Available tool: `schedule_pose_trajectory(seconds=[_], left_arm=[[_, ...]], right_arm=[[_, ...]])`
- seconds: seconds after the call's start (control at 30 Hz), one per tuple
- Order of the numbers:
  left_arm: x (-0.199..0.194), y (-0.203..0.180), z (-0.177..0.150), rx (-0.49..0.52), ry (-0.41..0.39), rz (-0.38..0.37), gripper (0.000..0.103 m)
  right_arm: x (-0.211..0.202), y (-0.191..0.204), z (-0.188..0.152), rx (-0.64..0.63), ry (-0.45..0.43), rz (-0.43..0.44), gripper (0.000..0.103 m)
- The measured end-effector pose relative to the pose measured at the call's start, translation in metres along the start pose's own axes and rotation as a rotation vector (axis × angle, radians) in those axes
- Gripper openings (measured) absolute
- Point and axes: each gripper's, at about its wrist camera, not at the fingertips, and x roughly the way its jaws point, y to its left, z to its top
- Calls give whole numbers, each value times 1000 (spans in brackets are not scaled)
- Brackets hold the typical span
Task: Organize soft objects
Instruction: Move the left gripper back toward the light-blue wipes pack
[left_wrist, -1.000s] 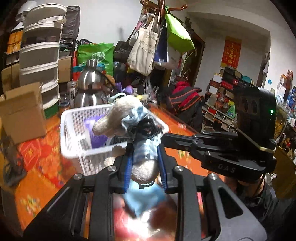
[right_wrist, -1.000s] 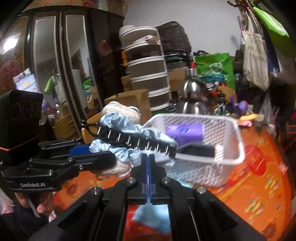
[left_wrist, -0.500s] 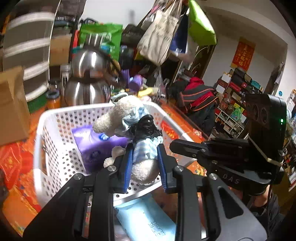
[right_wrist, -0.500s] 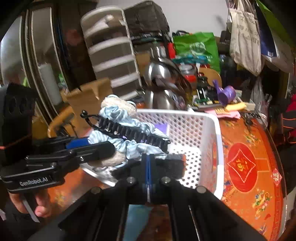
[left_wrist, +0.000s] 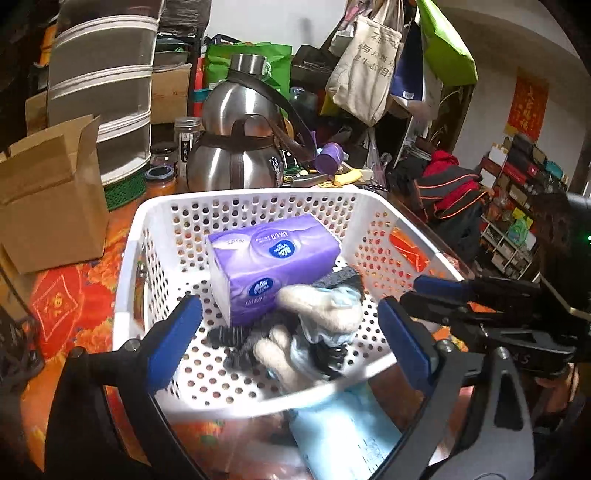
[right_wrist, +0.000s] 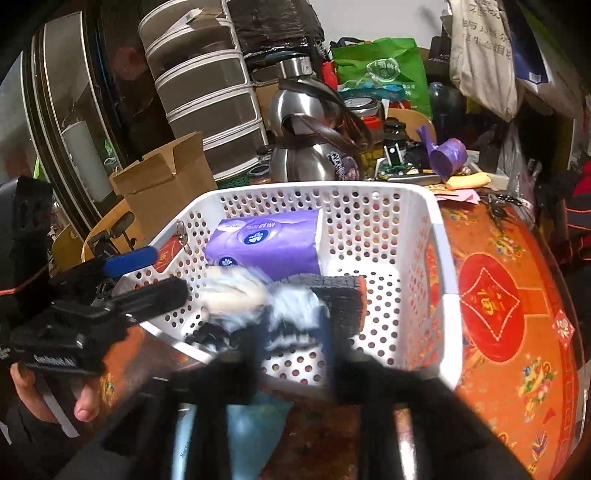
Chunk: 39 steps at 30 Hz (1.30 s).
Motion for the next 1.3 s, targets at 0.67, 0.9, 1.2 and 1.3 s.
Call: schedule_pose_trajectory(seconds=[0.67, 0.9, 1.2, 1.3], left_arm=[[-101, -17, -98, -68, 24, 118, 95], [-74, -3, -128, -151, 123, 77, 95], [-73, -19, -151, -151, 157, 43, 95], [-70, -23, -160, -155, 177, 37, 90]], right_arm=[[-66, 13, -76, 47, -94, -24, 73], [-52, 23, -114, 34, -21, 10, 73], [-65, 44, -146, -6, -38, 31, 73], [-64, 52, -156, -24, -29, 44, 63]])
